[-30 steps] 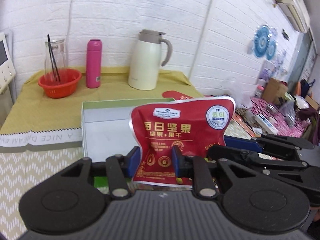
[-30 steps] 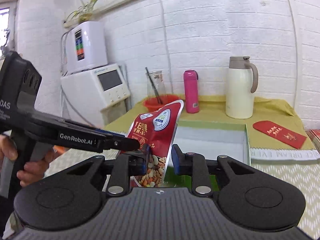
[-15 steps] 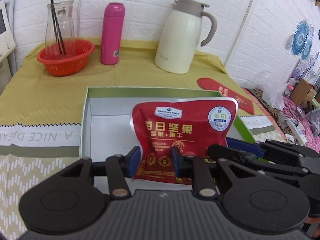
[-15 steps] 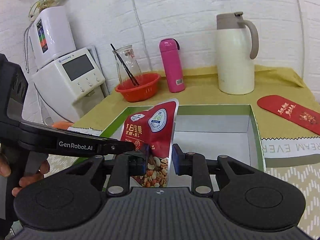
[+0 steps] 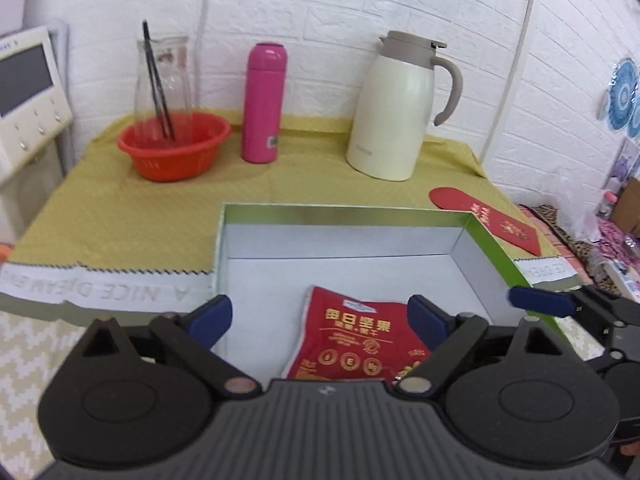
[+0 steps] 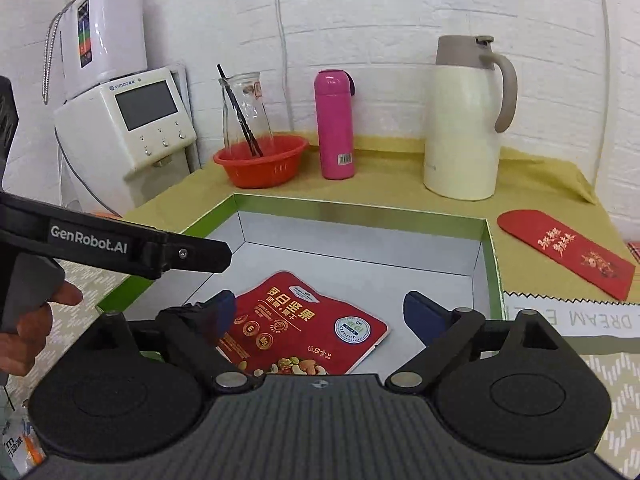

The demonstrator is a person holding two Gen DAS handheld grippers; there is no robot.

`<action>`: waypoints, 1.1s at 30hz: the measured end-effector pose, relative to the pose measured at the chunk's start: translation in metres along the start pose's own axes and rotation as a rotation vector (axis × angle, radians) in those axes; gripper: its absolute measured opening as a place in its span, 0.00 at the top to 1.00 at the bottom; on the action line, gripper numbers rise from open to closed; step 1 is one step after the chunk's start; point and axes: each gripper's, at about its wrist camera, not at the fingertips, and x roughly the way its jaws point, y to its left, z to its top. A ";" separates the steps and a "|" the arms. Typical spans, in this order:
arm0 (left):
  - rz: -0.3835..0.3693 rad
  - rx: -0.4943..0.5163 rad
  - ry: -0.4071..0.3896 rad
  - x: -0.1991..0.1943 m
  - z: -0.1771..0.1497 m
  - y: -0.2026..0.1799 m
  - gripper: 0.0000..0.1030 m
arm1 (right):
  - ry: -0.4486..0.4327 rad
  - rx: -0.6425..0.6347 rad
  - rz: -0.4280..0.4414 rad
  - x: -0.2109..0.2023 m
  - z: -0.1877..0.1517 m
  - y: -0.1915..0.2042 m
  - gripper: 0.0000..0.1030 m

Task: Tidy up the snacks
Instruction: 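Carry the red nut pouch into the green box and release it, then grasp the brown jerky bag with the right gripper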

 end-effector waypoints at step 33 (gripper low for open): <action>-0.153 0.140 -0.082 -0.157 -0.133 -0.079 0.13 | -0.015 0.003 -0.115 -0.182 -0.104 0.007 0.00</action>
